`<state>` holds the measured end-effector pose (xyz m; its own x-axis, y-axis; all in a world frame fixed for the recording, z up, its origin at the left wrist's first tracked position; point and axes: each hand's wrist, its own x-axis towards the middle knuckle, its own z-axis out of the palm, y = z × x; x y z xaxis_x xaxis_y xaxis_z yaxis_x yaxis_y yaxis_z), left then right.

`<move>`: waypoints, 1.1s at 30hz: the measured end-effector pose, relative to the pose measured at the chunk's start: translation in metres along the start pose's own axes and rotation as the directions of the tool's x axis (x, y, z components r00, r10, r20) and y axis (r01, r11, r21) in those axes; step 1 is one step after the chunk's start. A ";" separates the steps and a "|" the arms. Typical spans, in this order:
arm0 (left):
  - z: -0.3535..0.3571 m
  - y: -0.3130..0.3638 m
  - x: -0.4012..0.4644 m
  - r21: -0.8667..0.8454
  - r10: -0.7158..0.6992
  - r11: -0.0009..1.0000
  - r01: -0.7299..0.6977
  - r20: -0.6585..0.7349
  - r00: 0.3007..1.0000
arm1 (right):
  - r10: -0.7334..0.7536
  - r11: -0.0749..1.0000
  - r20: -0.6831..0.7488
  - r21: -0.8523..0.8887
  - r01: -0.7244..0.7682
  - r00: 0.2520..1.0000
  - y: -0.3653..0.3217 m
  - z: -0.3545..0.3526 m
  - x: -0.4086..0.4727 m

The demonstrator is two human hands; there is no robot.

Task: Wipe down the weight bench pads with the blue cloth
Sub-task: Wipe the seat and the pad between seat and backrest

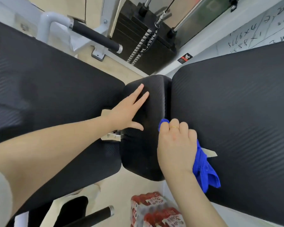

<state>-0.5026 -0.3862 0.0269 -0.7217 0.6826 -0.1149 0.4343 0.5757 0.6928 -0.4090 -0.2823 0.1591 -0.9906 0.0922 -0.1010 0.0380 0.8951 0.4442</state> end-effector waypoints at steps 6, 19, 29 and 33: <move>0.014 -0.011 0.000 -0.181 0.018 0.983 -0.023 -0.028 0.999 | -0.096 0.991 -0.017 -0.092 0.094 0.995 -0.002 -0.003 0.043; 0.031 -0.022 0.002 -0.292 0.035 0.954 -0.073 -0.133 0.990 | -0.134 0.989 -0.149 -0.082 0.123 0.980 -0.001 0.009 0.050; 0.025 -0.018 0.001 -0.342 -0.005 0.939 -0.025 -0.087 0.996 | -0.251 0.959 0.073 -0.116 0.258 0.965 -0.014 -0.003 0.087; 0.024 -0.016 -0.002 -0.316 -0.011 0.949 -0.010 -0.064 0.998 | -0.167 0.981 0.033 -0.091 0.169 0.985 -0.020 0.000 0.100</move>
<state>-0.4949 -0.3856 -0.0008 -0.7594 0.6461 -0.0765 0.2488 0.3971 0.8834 -0.5088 -0.2911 0.1400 -0.9782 -0.0442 -0.2027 -0.1422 0.8545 0.4996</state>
